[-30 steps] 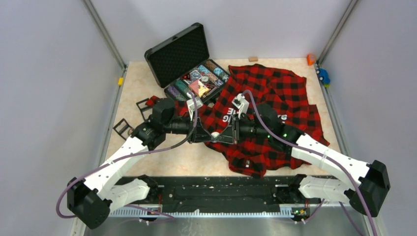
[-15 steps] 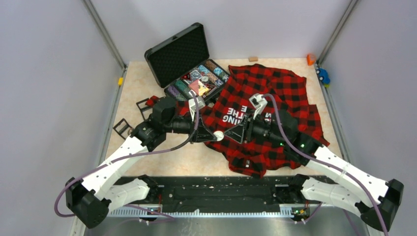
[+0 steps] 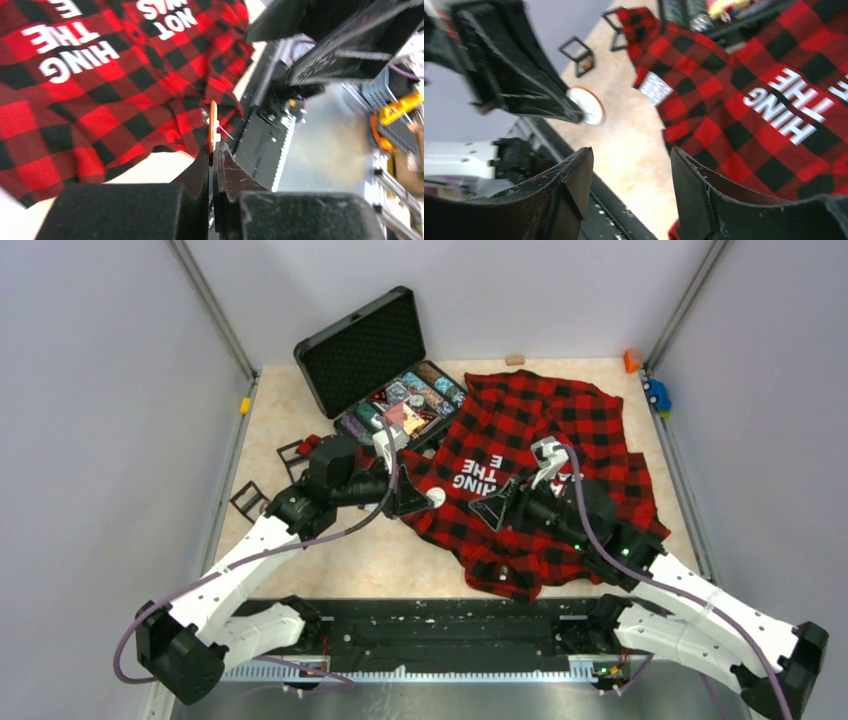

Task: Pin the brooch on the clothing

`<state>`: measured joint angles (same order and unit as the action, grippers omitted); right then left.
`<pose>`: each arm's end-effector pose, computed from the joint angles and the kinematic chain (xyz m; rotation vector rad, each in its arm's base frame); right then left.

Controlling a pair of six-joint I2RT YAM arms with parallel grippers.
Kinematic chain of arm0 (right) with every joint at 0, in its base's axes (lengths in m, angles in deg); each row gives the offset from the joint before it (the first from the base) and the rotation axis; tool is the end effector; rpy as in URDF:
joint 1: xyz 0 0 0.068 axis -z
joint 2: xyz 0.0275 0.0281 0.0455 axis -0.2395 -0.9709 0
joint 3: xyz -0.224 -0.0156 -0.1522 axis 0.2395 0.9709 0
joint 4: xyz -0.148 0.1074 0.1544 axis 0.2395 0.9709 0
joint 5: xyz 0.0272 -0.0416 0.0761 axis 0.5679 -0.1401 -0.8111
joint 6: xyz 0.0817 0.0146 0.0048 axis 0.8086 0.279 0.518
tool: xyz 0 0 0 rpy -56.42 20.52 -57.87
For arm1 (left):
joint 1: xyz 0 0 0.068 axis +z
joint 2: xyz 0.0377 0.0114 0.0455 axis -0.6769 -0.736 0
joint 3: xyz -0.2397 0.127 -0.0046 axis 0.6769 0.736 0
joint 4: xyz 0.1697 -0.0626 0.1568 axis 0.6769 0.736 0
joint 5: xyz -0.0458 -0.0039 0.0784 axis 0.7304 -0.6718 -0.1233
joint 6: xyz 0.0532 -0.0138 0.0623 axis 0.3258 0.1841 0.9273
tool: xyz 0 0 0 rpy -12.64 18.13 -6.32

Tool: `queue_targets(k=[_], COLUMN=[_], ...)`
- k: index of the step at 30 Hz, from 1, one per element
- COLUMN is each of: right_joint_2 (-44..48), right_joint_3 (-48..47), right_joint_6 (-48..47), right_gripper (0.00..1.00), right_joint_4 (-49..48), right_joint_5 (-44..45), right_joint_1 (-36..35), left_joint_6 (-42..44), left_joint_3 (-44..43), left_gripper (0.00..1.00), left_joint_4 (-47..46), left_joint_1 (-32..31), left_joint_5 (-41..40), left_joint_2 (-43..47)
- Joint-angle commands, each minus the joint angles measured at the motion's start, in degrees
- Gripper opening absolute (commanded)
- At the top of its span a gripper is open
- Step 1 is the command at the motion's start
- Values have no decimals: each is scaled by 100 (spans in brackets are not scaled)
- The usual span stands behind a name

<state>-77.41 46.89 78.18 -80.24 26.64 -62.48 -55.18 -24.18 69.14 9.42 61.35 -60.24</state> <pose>0.1265 0.1457 0.3208 -0.2963 1.8058 1.0253 0.1691 -0.1668 0.3184 0.7600 1.9388 -1.2597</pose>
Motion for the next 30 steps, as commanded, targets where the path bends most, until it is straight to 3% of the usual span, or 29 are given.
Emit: queue_targets(k=[1, 8, 14, 25, 30], right_joint_2=[-553, -2051, -3168, -3370, -3647], right_joint_3=[205, 62, 122, 594, 611], right_joint_6=[-64, -31, 99, 32, -10], right_gripper=[59, 56, 48, 45, 43], right_joint_4=[123, 82, -475, -1202, -1245], right_joint_5=[971, 1903, 1725, 349, 404], right_joint_1=[29, -417, -430, 226, 325], left_joint_6=[-339, -572, -624, -714, -740], left_joint_3=[36, 147, 166, 145, 140], left_gripper=[0, 0, 0, 0, 0], left_joint_4=[-2, -57, -83, -84, -78], left_joint_1=[182, 482, 489, 492, 489], left_joint_5=[-1178, -1328, -1228, -1067, -984], left_joint_2=[78, 50, -45, -267, -338])
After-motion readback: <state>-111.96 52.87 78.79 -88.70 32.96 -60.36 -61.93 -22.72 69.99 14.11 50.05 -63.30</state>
